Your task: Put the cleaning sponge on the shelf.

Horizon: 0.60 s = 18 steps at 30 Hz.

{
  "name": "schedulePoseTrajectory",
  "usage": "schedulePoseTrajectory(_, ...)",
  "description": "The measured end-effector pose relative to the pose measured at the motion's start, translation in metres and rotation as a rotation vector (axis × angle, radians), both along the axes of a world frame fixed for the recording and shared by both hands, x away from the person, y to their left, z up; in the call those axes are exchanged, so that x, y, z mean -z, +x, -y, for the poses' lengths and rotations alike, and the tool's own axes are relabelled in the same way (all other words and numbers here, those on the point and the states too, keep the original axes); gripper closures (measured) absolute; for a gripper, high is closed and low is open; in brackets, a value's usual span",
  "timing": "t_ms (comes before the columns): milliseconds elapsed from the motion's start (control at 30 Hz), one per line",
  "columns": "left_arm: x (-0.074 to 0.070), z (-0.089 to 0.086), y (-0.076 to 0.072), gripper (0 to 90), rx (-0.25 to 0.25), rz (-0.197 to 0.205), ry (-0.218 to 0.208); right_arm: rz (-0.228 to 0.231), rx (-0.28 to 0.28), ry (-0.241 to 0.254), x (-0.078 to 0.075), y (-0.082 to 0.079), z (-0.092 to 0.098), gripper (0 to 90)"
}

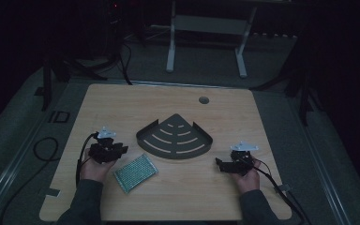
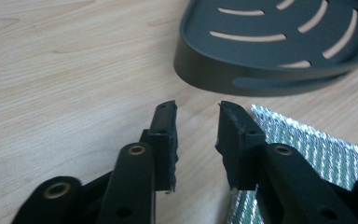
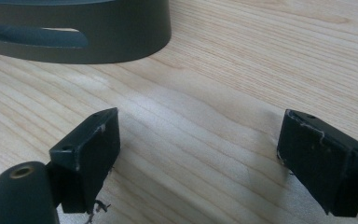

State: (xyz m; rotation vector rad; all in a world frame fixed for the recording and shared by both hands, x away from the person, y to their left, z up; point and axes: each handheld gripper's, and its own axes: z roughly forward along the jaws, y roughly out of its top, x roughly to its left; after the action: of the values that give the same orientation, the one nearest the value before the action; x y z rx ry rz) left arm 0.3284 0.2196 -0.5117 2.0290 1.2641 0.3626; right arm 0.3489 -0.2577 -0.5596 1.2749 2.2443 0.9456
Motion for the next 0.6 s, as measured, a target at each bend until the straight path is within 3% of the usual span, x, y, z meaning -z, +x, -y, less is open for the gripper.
schedulePoseTrajectory(67, -0.0007, 0.0018, -0.0034, 73.2, 0.007, -0.004, 0.023, 0.000, 0.000, 0.000, 0.0000, 0.0000, 0.0000, 12.7)
schedulePoseTrajectory(333, 0.0026, 0.0020, -0.0066, 89.4, 0.055, -0.041, 0.035, 0.000, 0.000, 0.000, 0.0000, 0.0000, 0.0000, 12.7)
schedulePoseTrajectory(600, 0.0050, 0.0051, -0.0097, 89.7, 0.079, -0.064, 0.057, 0.000, 0.000, 0.000, 0.0000, 0.0000, 0.0000, 12.7)
